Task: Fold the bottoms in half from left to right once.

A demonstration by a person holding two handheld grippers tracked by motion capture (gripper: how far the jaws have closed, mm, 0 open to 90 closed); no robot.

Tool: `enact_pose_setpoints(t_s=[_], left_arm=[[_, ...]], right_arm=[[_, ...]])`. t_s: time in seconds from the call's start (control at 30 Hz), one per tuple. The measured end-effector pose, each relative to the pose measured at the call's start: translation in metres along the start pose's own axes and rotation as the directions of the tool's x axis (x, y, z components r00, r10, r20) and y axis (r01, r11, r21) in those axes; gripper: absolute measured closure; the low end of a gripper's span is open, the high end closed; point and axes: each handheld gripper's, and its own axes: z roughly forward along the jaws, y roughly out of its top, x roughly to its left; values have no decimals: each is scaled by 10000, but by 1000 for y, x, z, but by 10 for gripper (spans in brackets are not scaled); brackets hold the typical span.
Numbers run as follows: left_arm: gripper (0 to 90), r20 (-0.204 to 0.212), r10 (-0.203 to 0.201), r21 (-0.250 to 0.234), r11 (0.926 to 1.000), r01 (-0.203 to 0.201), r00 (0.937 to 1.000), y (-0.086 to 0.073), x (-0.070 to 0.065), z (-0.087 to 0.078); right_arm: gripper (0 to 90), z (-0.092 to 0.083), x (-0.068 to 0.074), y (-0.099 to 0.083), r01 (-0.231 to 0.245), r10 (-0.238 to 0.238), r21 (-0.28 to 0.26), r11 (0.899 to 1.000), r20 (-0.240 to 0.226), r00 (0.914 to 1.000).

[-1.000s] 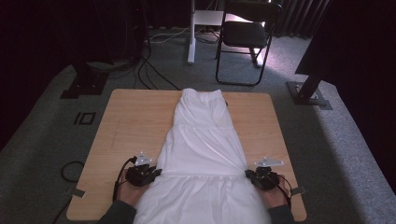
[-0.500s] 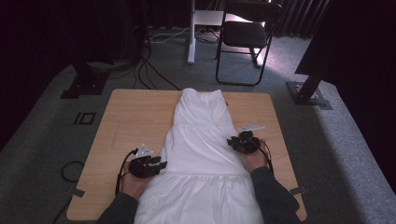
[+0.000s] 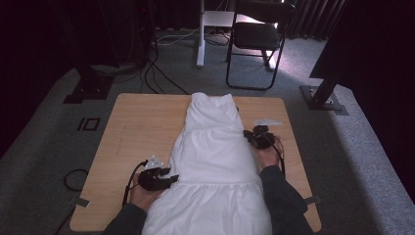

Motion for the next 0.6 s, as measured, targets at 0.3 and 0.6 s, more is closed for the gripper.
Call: enact_pose_setpoints(t_s=[0.3, 0.6], left_arm=[[466, 173, 234, 186, 9995, -237, 9996, 0, -5, 0], [403, -818, 828, -324, 9958, -856, 9932, 63, 6, -13]], right_arm=[[894, 15, -31, -38, -549, 440, 1176, 9915, 940, 9946], [731, 24, -31, -39, -388, 207, 1624, 9860, 1112, 9936]])
